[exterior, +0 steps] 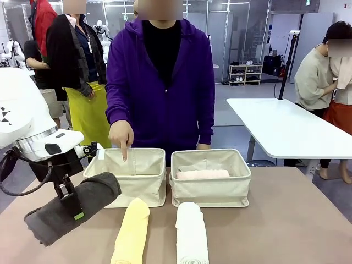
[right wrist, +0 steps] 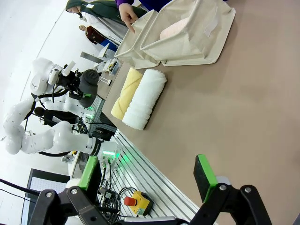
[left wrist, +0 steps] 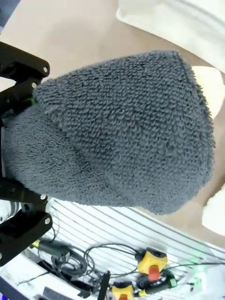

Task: Divide the towels into two baskets.
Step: Pick up one hotel-folded towel from the bottom of the table and place it in the Fabric basket indicated by the person.

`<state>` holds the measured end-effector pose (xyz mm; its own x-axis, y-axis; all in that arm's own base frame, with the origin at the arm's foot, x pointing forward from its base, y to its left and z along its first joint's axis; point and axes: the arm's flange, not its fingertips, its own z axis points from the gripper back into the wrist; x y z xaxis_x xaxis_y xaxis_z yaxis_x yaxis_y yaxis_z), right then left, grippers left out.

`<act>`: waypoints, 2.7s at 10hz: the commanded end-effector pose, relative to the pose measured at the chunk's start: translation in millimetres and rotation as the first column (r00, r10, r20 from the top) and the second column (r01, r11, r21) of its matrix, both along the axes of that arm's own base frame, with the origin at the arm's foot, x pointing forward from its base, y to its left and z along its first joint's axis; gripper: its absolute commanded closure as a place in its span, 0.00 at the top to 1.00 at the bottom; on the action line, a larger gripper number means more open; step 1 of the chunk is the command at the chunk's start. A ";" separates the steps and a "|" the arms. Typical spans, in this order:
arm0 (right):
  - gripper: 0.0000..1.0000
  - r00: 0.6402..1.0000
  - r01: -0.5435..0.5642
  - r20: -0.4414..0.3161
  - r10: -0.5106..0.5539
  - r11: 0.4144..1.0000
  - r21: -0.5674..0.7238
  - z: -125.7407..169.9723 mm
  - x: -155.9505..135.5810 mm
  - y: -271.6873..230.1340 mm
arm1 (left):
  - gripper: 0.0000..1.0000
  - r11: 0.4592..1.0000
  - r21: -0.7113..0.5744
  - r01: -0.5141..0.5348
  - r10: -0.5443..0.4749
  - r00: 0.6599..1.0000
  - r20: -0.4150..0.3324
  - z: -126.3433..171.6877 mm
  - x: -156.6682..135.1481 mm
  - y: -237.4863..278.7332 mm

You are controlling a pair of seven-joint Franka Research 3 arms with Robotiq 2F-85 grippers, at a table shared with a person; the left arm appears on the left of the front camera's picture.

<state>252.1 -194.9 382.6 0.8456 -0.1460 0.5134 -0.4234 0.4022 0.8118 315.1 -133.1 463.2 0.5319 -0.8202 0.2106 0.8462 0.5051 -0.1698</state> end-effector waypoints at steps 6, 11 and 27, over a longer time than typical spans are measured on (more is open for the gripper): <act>1.00 1.000 -0.004 0.002 0.004 1.000 0.006 2.9 -3.0 0.2 | 0.21 0.940 0.158 0.303 -0.342 0.816 0.467 61.0 37.8 -40.8; 1.00 1.000 -0.004 0.002 0.004 1.000 0.006 2.9 -3.0 0.2 | 0.21 0.763 0.386 0.518 -0.646 0.595 0.477 64.2 123.8 -91.9; 1.00 1.000 -0.004 0.002 0.004 1.000 0.006 2.9 -3.0 0.2 | 0.21 0.633 0.568 0.526 -0.760 0.563 0.324 -29.7 268.8 -82.6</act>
